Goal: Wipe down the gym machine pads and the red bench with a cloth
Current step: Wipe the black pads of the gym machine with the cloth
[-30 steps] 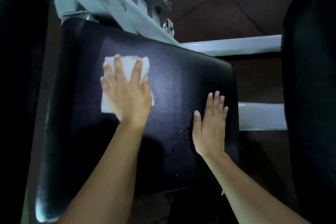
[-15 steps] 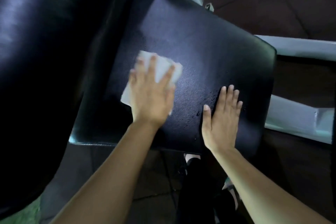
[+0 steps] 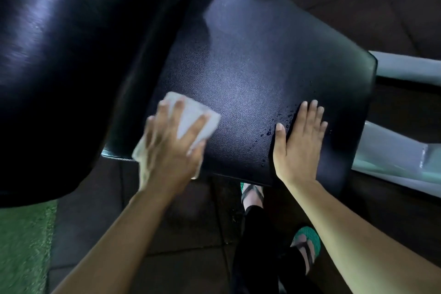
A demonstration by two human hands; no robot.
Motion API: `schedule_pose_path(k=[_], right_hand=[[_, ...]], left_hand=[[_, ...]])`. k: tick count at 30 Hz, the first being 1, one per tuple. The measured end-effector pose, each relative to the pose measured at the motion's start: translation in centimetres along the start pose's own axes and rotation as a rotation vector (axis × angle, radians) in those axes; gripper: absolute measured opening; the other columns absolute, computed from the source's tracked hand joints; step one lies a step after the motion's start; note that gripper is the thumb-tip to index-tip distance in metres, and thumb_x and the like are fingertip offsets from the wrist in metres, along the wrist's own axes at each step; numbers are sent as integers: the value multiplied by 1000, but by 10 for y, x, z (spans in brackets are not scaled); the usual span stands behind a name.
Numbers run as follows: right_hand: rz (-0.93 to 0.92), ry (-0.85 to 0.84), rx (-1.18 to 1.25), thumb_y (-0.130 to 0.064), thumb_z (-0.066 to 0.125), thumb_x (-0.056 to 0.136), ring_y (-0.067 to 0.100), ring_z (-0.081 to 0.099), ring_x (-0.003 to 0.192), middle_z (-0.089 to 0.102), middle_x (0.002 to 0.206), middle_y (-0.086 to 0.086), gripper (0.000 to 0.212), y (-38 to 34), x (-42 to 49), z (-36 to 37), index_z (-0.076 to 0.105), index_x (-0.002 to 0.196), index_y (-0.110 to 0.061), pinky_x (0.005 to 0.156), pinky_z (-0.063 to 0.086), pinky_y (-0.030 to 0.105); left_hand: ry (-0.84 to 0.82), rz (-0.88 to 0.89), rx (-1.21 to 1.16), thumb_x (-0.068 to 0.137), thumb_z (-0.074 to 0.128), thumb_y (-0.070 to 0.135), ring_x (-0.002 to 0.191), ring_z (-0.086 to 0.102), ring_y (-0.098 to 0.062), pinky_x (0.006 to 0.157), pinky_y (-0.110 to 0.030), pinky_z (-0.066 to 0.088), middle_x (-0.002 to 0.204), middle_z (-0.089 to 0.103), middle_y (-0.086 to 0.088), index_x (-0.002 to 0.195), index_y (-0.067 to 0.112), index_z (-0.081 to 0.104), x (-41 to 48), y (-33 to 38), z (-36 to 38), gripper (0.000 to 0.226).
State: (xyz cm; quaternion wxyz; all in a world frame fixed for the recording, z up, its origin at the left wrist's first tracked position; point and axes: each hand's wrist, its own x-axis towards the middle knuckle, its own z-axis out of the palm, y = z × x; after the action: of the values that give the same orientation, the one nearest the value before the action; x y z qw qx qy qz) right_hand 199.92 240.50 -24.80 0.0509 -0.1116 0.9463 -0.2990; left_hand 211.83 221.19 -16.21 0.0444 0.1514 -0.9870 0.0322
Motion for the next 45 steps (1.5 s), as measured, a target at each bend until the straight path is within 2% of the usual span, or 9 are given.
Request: schedule_pose_path(k=[4,6,11,13,18,25,30,34,45], right_hand=[[5,3,-5,-43,23,94,28,-1,147,6,158,18,70,0,-1,2,13,149,0,119,-2,42],[3,2,2,-43,23,94,28,-1,147,6,158,18,70,0,0,2,13,149,0,119,-3,41],[45,14,30,-43,22,94,28,0,147,6,158,18,70,10,2,-1,13,149,0,119,-1,43],[73,18,34,-42,22,94,27,-1,147,5,159,17,70,16,4,-3,13,149,-1,119,-1,43],[100,41,39,-40,23,94,26,-2,147,6,159,16,68,23,9,-3,13,149,-1,120,-2,40],[166,60,46,-34,22,95,23,0,147,8,159,12,63,25,6,-3,16,149,-5,119,0,44],[260,145,194,-35,19,94,21,2,147,11,159,9,62,6,19,-10,19,149,-7,119,1,45],[188,144,294,-35,24,92,22,2,147,13,159,11,65,-36,45,-18,18,149,-5,120,-2,39],[59,105,-56,-53,39,88,32,24,143,33,152,14,72,-48,79,-4,34,144,-9,116,12,53]], left_hand=[[109,-463,-20,89,50,36,143,18,-38,115,-52,18,156,22,-13,139,35,42,22,-5,-6,51],[97,-543,-23,91,47,39,144,15,-40,115,-53,16,157,20,-13,141,36,41,51,23,1,50],[11,165,-36,91,51,33,138,27,-46,109,-57,26,150,36,-18,136,29,52,26,65,23,45],[12,292,-32,88,54,32,137,33,-43,107,-56,30,147,41,-17,132,29,56,20,52,21,44],[-11,-136,-66,91,46,38,142,17,-43,112,-57,16,156,25,-14,138,32,46,101,75,24,48],[-197,262,-46,93,39,44,145,13,-39,115,-55,15,157,23,-10,141,34,42,110,129,37,49],[-158,150,-125,91,29,50,142,24,-33,112,-52,21,154,30,-7,142,35,38,149,110,15,54],[-164,-4,-47,95,42,39,146,8,-34,116,-56,10,159,16,-10,147,31,31,196,65,15,53],[-131,19,53,98,32,42,147,-1,-33,116,-56,-1,161,6,-8,150,33,19,213,50,27,54]])
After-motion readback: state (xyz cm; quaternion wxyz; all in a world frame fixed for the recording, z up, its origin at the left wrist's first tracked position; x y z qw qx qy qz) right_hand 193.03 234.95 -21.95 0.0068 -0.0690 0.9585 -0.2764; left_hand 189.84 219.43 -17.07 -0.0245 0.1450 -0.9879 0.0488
